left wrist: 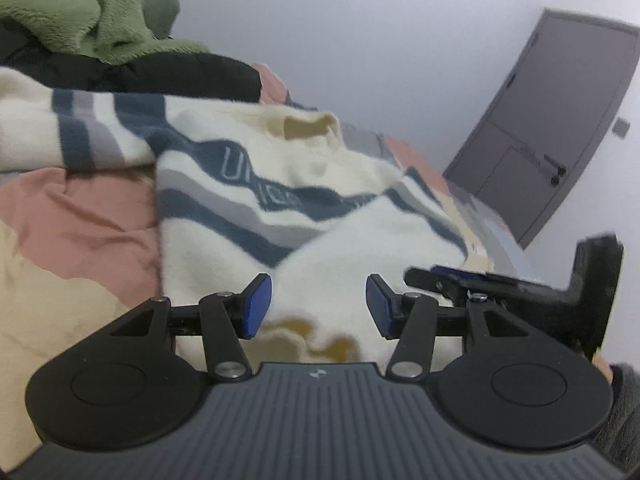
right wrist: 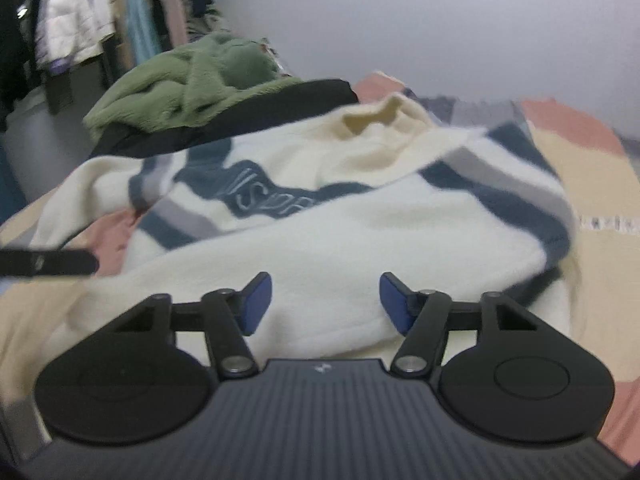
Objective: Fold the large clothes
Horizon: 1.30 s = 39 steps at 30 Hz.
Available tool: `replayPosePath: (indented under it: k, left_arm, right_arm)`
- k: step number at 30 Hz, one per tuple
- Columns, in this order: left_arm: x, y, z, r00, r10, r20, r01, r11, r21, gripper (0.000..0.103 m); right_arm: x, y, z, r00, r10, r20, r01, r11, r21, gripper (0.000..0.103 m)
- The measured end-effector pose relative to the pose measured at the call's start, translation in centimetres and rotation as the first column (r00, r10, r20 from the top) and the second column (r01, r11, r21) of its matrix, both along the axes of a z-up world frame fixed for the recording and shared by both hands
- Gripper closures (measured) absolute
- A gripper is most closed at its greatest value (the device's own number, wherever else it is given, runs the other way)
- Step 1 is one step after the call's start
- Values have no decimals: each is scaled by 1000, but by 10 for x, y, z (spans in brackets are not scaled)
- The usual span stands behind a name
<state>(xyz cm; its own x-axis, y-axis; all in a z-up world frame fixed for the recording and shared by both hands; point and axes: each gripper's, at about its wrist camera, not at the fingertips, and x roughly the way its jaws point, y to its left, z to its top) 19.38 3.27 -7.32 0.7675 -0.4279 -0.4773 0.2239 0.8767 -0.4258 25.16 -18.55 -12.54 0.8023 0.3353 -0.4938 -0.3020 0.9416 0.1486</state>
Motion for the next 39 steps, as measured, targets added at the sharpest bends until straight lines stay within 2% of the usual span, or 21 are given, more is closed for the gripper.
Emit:
replayPosePath:
  k: [2,5,8,12,15,18,20,21,24,28,30,32,33,34,35,37,39]
  left_arm:
    - [5,-7,-7,1000,-2,-31,3,998,58,45]
    - [13,-21,-20,995,7,-95,11,983,183,45]
    - [17,-27,-31,991,4,-136,28,973,231,45]
    - [16,-21,-31,991,1,-135,27,977,211,45]
    - [14,-17,-29,991,7,-130,18,982,186,45]
    - [6,-12,-21,994,23,-104,-5,986,169,44]
    - [-1,-7,-15,996,40,-83,-27,988,151,39]
    - [-5,-4,-12,996,51,-73,-40,989,143,38]
    - [-13,7,-5,994,95,-59,-87,988,126,38]
    - [-20,22,0,986,154,-61,-148,984,99,38]
    - [-23,28,2,982,177,-64,-171,981,90,38]
    - [-24,32,3,979,192,-64,-187,979,83,38]
    - [-25,34,3,977,202,-67,-197,977,80,38]
    - [-25,36,3,975,210,-70,-204,976,77,38]
    - [-26,37,4,973,216,-75,-211,975,71,38]
    - [-26,41,3,970,226,-86,-222,974,54,38]
    - [-28,44,3,968,235,-91,-232,972,39,38]
  right_arm:
    - [9,0,-8,999,-13,-35,13,1000,4,43]
    - [15,5,-21,997,-16,-80,13,999,-38,44]
    - [15,8,-24,996,-18,-84,13,998,-54,44]
    - [13,9,-21,996,-32,-89,27,998,-65,44]
    - [10,5,-17,993,-57,-103,54,998,-35,44]
    - [2,-1,-11,986,-110,-122,110,994,-4,42]
    - [-8,-6,-9,978,-160,-135,162,987,5,42]
    - [-14,-10,-8,972,-187,-144,191,981,12,38]
    - [-33,-27,-7,945,-280,-167,289,957,35,21]
    - [-52,-60,-5,887,-411,-209,435,897,81,21]
    - [-59,-75,-6,844,-489,-221,517,852,89,21]
    - [-63,-86,-13,800,-536,-270,576,812,95,21]
    - [-63,-90,-18,790,-527,-314,581,807,106,21]
    - [-63,-92,-24,793,-493,-358,566,814,132,20]
    - [-63,-94,-30,806,-433,-404,536,824,186,20]
    - [-64,-94,-41,826,-308,-472,483,819,310,19]
    - [-68,-85,-46,835,-237,-497,447,819,361,20]
